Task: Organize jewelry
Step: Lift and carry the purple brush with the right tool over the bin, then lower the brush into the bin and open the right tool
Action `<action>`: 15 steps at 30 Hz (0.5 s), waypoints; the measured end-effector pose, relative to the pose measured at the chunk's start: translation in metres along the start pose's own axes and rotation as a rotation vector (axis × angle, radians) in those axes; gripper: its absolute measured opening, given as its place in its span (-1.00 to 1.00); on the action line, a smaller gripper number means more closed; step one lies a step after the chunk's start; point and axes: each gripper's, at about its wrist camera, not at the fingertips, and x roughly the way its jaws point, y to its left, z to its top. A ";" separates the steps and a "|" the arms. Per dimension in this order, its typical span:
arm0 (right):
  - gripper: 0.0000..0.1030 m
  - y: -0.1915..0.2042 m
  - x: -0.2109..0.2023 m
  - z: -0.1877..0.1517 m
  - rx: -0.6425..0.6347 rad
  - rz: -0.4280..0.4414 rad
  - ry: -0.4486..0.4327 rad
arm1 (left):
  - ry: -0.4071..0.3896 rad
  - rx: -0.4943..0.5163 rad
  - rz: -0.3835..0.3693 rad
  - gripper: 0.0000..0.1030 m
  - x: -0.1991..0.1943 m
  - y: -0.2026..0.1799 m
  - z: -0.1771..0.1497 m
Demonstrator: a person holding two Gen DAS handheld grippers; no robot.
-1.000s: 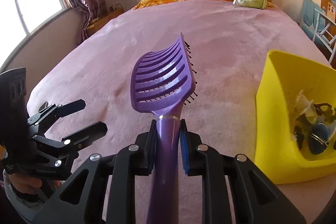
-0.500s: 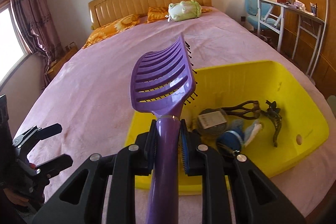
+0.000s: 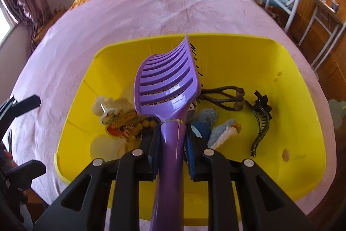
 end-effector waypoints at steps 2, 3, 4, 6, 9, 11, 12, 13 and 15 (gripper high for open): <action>-0.58 0.003 0.006 0.004 -0.076 -0.011 0.057 | 0.011 0.001 -0.007 0.85 0.007 0.000 0.004; -0.58 0.005 0.009 0.005 -0.126 -0.023 0.088 | 0.018 0.001 -0.009 0.85 0.010 -0.001 0.004; -0.58 0.008 0.013 0.006 -0.166 -0.037 0.120 | 0.025 0.002 -0.010 0.85 0.013 -0.001 0.005; -0.58 0.010 0.020 0.010 -0.230 -0.090 0.166 | 0.036 0.008 -0.007 0.85 0.018 -0.002 0.007; -0.56 0.010 0.026 0.014 -0.299 -0.166 0.192 | 0.050 0.014 -0.002 0.85 0.024 -0.004 0.009; -0.56 0.005 0.029 0.016 -0.311 -0.183 0.198 | 0.056 0.015 -0.002 0.85 0.027 -0.005 0.009; -0.55 0.003 0.029 0.016 -0.314 -0.189 0.199 | 0.062 0.017 -0.003 0.85 0.029 -0.006 0.008; -0.50 0.000 0.028 0.016 -0.318 -0.189 0.199 | 0.066 0.019 -0.003 0.85 0.030 -0.007 0.008; -0.12 -0.007 0.026 0.017 -0.326 -0.228 0.197 | 0.074 0.023 -0.002 0.85 0.033 -0.009 0.007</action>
